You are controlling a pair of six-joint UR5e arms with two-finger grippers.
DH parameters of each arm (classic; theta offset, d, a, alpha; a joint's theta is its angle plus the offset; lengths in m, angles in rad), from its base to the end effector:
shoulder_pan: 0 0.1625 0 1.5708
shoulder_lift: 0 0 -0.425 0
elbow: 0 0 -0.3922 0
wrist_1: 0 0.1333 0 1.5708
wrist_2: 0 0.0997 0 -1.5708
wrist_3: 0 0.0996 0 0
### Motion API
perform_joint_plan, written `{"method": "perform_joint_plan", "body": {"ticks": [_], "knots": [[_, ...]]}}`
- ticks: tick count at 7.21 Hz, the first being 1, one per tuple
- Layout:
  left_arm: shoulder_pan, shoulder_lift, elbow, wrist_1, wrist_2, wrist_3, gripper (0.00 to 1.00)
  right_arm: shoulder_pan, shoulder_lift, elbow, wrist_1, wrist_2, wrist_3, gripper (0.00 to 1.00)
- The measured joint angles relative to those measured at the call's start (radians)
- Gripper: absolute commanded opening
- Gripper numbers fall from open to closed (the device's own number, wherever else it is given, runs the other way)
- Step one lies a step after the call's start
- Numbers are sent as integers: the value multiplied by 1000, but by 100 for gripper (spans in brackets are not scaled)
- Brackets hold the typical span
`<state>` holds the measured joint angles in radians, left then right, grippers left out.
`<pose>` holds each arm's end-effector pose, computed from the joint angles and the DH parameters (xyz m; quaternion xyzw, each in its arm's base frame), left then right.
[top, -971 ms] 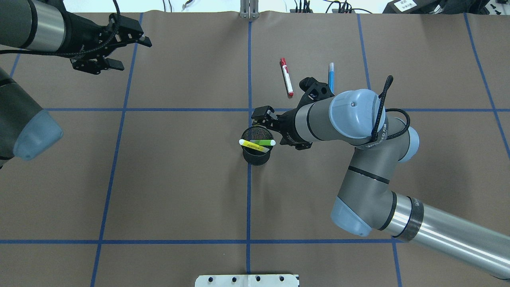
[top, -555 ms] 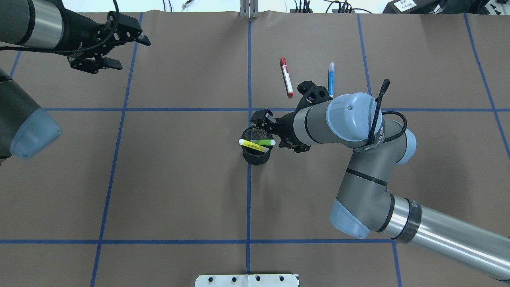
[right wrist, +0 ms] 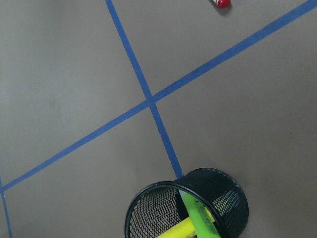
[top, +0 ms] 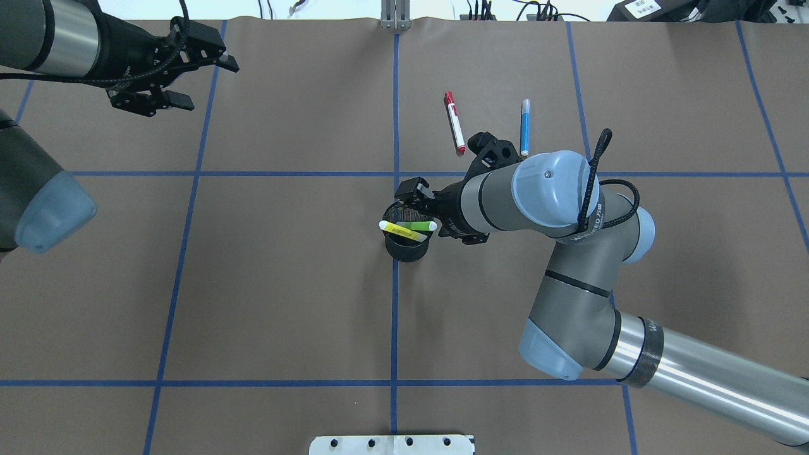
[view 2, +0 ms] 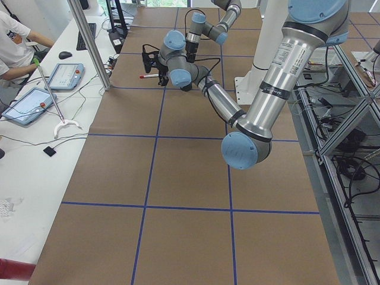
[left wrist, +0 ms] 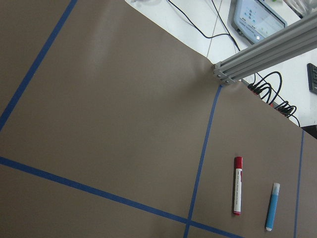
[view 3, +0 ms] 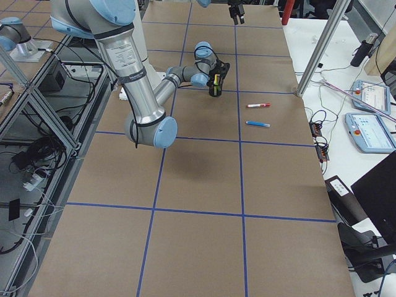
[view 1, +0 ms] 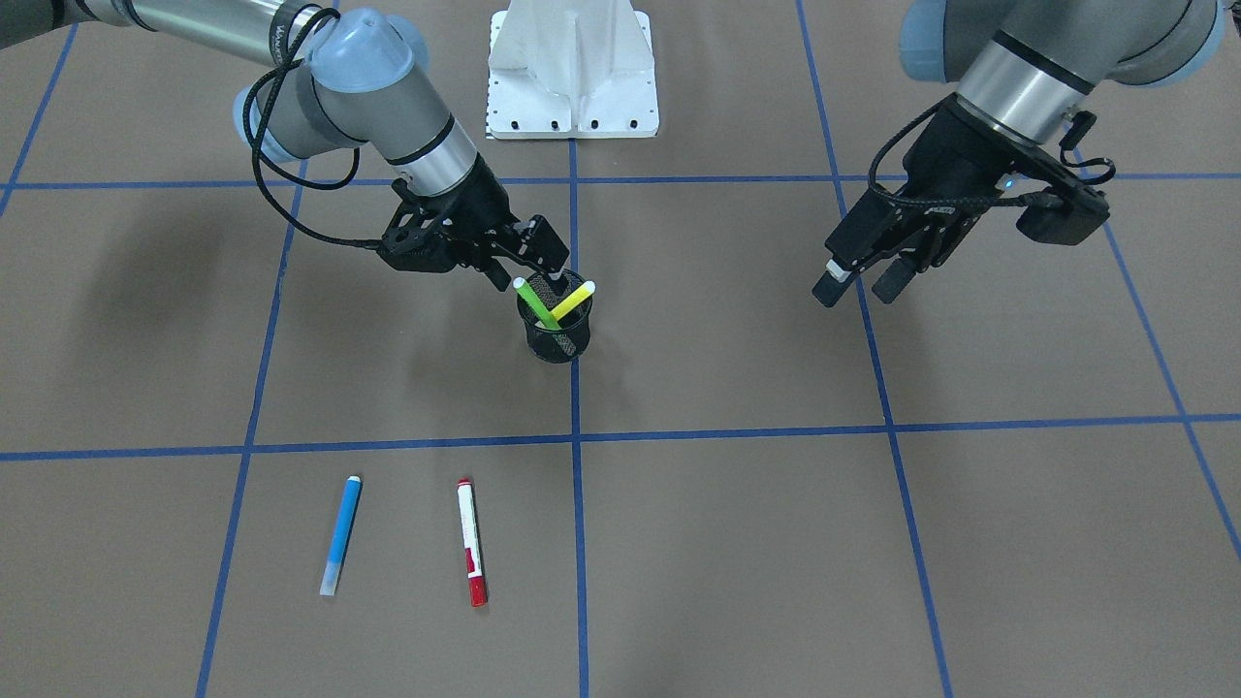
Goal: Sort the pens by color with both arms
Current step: 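Lower the right gripper into the cup toward the highlighters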
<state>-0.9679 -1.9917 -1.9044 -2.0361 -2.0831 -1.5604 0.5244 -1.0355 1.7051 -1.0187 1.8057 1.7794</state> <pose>0.2566 -0.5217 0.2180 0.0770 0.5867 -0.2365 0.7707 -0.5070 -0.4205 0.2241 -0.0052 -0.5776 0.2288 0.7836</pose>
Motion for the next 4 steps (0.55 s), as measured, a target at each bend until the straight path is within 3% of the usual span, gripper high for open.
{"method": "perform_joint_plan", "body": {"ticks": [3, 4], "knots": [[-1, 1, -6, 0, 0, -1, 99, -4, 2, -8, 3, 0, 0, 62], [-1, 1, -7, 1, 0, -1, 99, -4, 3, -8, 4, 0, 1, 60]]}}
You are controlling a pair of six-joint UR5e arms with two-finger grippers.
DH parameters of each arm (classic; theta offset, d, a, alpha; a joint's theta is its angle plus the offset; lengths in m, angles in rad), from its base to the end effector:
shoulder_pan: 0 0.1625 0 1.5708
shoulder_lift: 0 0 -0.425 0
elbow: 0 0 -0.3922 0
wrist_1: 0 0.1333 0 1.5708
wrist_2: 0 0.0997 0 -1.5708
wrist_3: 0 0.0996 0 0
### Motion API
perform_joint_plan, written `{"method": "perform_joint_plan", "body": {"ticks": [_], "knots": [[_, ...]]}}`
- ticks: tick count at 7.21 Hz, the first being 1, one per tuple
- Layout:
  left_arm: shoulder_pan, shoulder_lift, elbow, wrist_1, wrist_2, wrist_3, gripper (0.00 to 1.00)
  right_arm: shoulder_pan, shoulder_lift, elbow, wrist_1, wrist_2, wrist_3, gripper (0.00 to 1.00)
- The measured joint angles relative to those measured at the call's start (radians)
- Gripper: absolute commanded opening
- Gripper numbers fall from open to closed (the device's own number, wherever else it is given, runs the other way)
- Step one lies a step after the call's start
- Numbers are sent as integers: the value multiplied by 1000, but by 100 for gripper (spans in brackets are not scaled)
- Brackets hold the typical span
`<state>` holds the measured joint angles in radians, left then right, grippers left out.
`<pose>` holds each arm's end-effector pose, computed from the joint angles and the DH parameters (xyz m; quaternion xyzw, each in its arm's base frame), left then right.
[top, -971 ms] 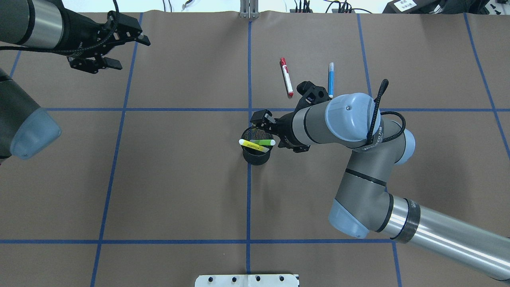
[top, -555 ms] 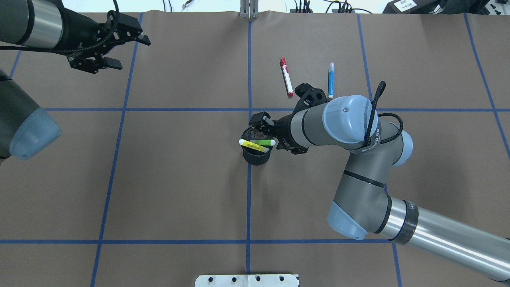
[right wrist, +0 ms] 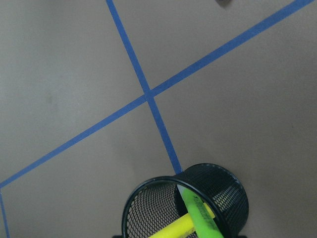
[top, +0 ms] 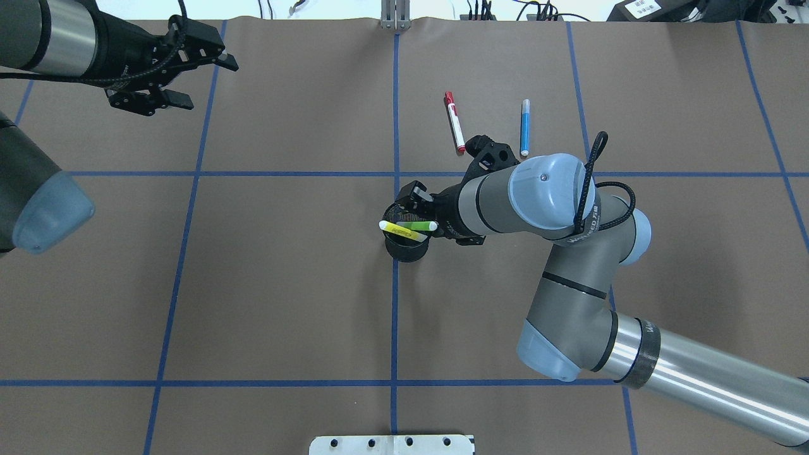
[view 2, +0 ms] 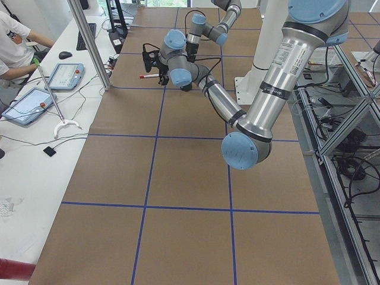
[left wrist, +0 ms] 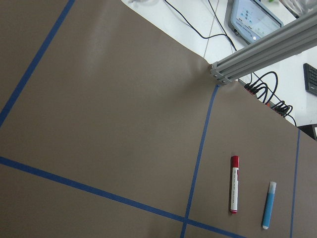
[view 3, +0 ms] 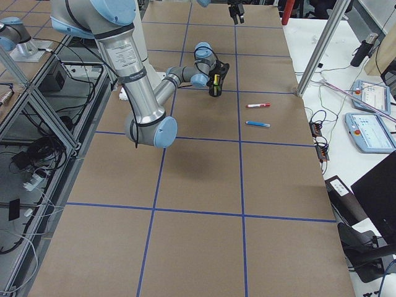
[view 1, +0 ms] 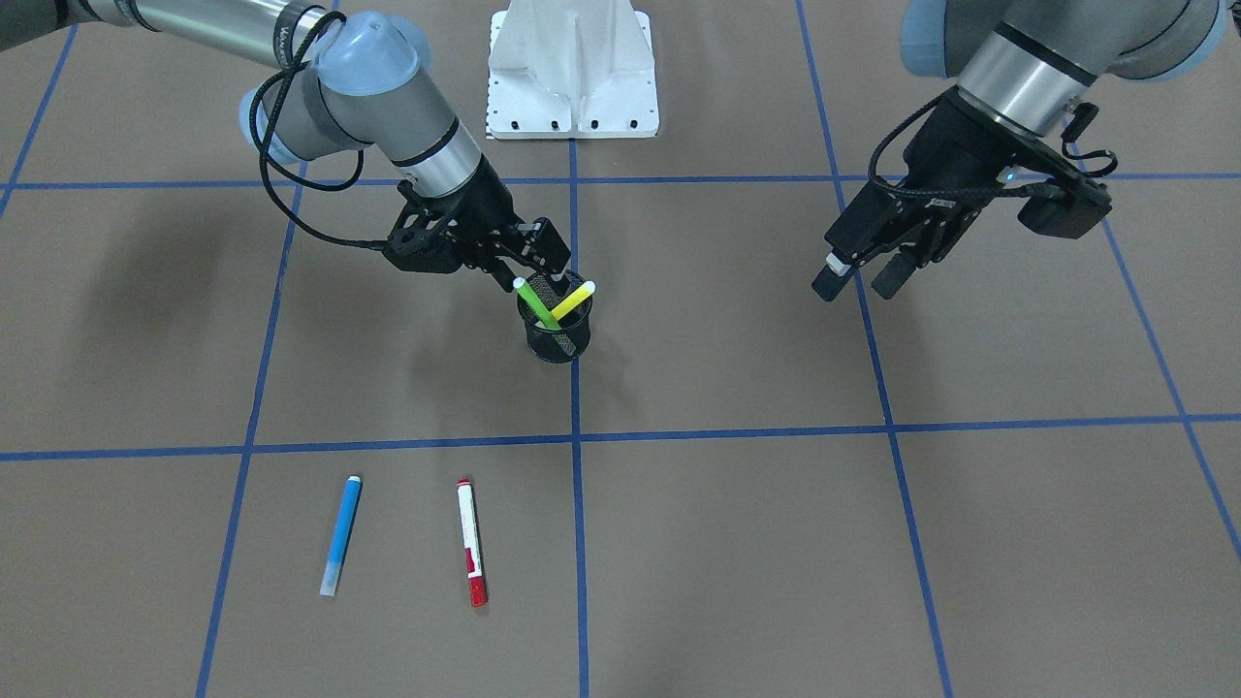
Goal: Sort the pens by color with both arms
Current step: 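Lower the right gripper into the cup toward the highlighters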
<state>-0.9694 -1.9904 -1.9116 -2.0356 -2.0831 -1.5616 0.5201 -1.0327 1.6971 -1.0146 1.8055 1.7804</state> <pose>0.2544 -0.5201 0.2159 0.0785 0.5884 -0.2363 0.7693 -0.5109 -0.4195 0.2252 -0.0068 -0.5772 0.2277 0.7842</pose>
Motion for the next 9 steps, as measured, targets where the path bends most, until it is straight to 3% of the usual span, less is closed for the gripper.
{"method": "perform_joint_plan", "body": {"ticks": [1, 3, 5, 9], "knots": [[0, 0, -2, 0, 0, 0, 99, 0, 0, 0, 0, 0, 0, 58], [0, 0, -7, 1, 0, 0, 99, 0, -1, 1, 0, 0, 0, 43], [0, 1, -13, 2, -1, 0, 99, 0, -1, 2, -1, 0, 1, 3], [0, 5, -21, 2, -2, -1, 99, 2, -2, 9, -5, 0, 2, 0]]}}
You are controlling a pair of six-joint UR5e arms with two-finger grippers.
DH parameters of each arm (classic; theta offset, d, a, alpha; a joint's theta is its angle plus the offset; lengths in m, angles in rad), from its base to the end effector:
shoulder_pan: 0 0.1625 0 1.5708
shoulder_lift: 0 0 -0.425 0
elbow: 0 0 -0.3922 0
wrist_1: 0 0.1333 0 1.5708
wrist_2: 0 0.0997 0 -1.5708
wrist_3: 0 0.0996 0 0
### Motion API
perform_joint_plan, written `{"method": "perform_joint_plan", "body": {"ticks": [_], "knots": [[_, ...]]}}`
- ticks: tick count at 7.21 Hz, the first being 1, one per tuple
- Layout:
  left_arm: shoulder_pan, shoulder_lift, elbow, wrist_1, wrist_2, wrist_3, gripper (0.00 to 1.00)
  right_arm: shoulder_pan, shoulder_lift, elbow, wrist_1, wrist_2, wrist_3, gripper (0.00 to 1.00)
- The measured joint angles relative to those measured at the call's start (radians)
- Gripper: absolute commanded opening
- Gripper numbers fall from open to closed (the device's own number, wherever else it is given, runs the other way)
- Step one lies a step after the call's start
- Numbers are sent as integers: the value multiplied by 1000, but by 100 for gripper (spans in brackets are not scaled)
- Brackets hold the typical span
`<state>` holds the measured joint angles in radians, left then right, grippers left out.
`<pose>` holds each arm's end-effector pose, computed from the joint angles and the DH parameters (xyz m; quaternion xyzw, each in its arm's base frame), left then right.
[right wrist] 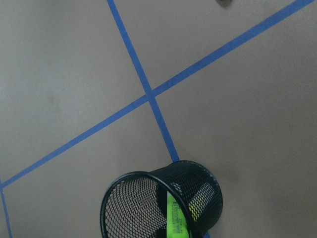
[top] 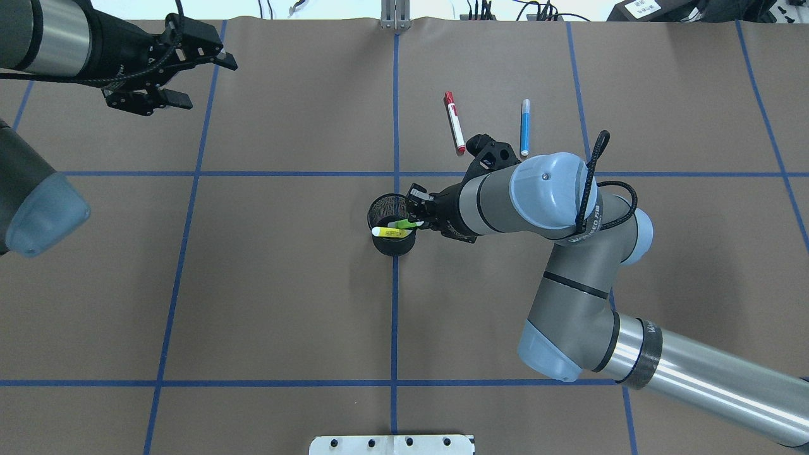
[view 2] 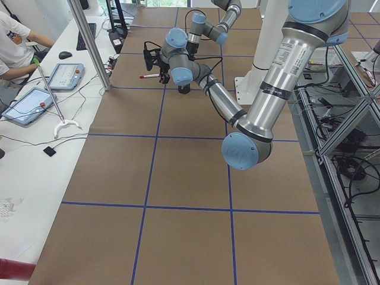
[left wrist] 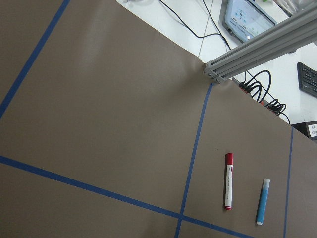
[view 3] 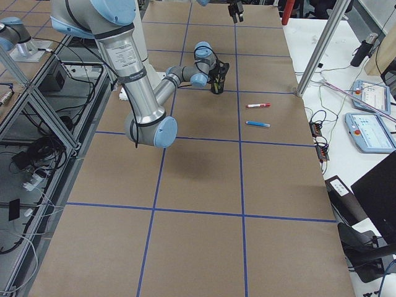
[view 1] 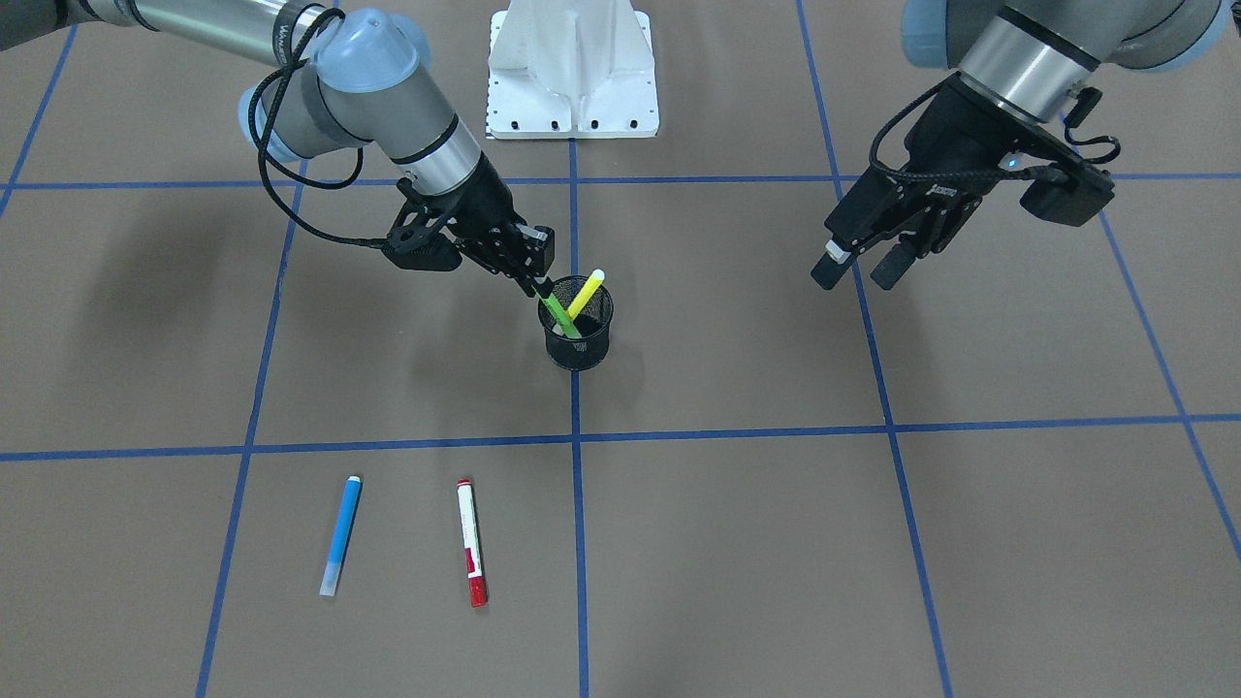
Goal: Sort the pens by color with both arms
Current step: 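Lower the right gripper into the cup toward the highlighters, then grasp the green highlighter and lift it out with the right gripper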
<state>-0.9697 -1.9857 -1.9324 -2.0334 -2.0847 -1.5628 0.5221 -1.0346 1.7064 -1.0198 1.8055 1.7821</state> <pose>0.2503 -0.5141 0.2106 0.0811 0.5930 -0.2334 0.7664 -0.5077 -0.4192 0.2231 -0.0065 -0.5780 0.2288 0.7832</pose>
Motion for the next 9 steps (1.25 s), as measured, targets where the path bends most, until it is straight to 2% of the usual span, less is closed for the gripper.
{"method": "perform_joint_plan", "body": {"ticks": [2, 4, 6, 7, 9], "knots": [[1, 2, 0, 0, 1, 0, 99, 8, 0, 25, -16, 2, -1, 0], [1, 2, 2, 1, 1, 0, 99, 50, 3, 129, -122, 3, -6, 0], [3, 3, 4, 1, 1, 0, 99, 116, 26, 199, -177, -11, -13, 0], [3, 3, 4, 1, 1, 0, 99, 139, 43, 204, -180, -63, -25, 0], [3, 5, 1, 1, 1, 0, 99, 150, 63, 169, -172, -239, -113, 0]]}}
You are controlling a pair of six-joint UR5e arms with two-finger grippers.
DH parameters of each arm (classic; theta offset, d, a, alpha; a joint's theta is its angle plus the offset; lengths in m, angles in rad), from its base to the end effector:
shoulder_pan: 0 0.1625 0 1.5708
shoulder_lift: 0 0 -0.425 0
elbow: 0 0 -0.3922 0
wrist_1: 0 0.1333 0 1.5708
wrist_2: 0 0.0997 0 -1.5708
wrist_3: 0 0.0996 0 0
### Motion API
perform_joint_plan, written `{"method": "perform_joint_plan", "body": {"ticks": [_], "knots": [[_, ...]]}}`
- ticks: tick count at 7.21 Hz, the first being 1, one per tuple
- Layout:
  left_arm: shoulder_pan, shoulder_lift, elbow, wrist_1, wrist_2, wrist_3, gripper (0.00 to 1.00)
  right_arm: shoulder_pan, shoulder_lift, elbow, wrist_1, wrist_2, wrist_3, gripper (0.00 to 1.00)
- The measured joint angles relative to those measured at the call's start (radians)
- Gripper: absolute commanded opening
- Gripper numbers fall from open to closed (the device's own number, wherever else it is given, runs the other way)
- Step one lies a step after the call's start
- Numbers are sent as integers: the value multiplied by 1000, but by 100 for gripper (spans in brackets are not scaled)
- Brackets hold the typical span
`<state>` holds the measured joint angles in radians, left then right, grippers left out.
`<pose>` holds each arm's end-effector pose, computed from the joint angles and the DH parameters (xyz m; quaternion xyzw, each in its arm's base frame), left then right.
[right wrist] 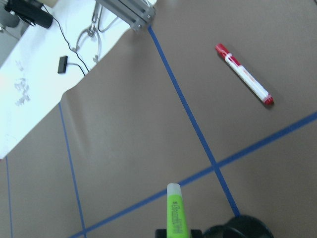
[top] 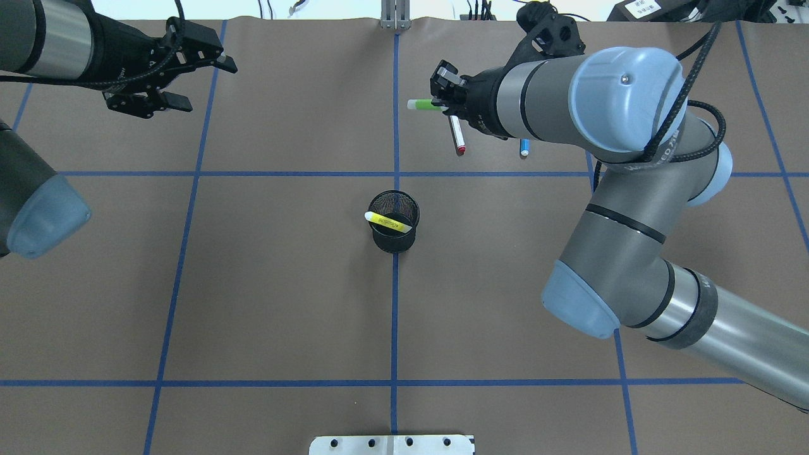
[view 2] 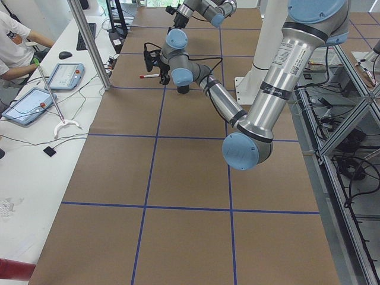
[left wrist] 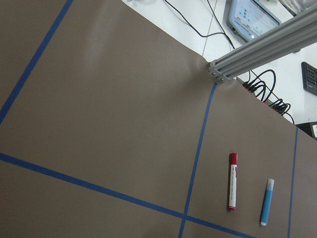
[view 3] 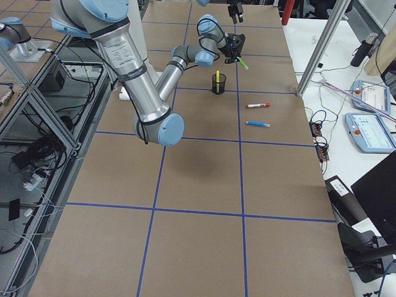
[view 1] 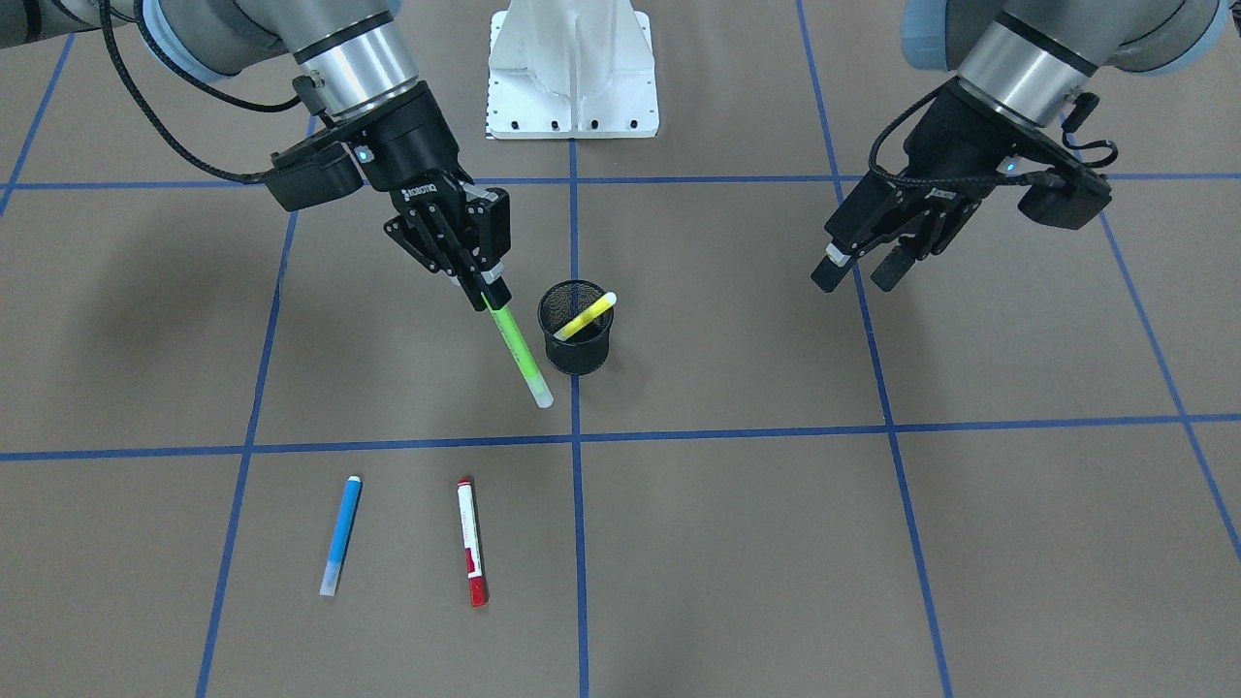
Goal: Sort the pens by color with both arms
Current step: 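Grasp the green highlighter and lift it out with the right gripper, then carry the green highlighter beside the red marker and set it down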
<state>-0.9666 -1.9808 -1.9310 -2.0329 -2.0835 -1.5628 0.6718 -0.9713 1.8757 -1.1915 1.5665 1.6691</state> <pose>0.2520 -0.5137 0.2140 0.0789 0.5908 -0.2340 0.7681 -0.3911 -0.4818 0.1377 0.1710 -0.5737 0.3020 0.7419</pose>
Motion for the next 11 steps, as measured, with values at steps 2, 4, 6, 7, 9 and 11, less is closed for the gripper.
{"method": "perform_joint_plan", "body": {"ticks": [2, 4, 6, 7, 9, 11], "knots": [[-1, 19, -18, -1, 0, 1, 99, -41, 92, -178, 46, -266, -45, 0], [-1, 35, -32, -1, -1, 1, 99, -84, 202, -431, 119, -461, -84, 0], [-1, 39, -37, -1, -1, 1, 99, -117, 301, -700, 281, -558, -159, 0], [-1, 40, -38, -1, -1, 1, 99, -133, 325, -762, 312, -572, -191, 0], [-1, 39, -38, -1, -1, 1, 99, -165, 329, -801, 326, -578, -262, 0], [-1, 39, -38, -1, 0, 0, 99, -184, 323, -817, 326, -579, -313, 0]]}}
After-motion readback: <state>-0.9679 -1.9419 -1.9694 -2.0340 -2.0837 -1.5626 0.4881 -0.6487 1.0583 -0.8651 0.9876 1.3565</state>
